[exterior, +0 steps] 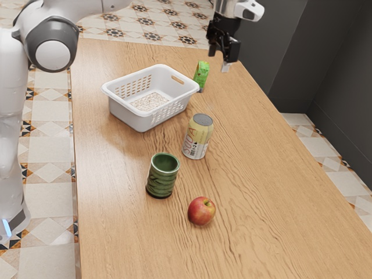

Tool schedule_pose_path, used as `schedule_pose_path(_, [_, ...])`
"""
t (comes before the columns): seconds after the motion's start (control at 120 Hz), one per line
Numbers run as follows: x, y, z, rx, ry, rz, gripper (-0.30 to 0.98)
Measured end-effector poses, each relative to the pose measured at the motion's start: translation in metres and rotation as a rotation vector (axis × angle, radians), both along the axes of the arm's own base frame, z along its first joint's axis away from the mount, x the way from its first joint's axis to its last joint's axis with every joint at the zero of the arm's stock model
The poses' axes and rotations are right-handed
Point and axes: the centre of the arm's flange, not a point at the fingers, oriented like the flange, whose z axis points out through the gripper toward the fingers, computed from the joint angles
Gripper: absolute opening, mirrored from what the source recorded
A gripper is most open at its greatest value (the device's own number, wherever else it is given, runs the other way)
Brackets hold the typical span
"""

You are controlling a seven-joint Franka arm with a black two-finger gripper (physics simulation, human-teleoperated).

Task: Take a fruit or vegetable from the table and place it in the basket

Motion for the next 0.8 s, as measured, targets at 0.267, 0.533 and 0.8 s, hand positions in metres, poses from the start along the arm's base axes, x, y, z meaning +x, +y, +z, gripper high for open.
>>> schedule_pose_path(0.267, [-0.042, -0.017, 0.081, -0.004, -0.132, -0.031, 0.69])
schedule_pose_path(0.533, [-0.007, -0.166, 0.030, 0.011, -0.080, -0.308, 0.68])
schedule_pose_path(0.8, [0.026, -0.257, -0.058, 0.029, 0.043, -0.452, 0.69])
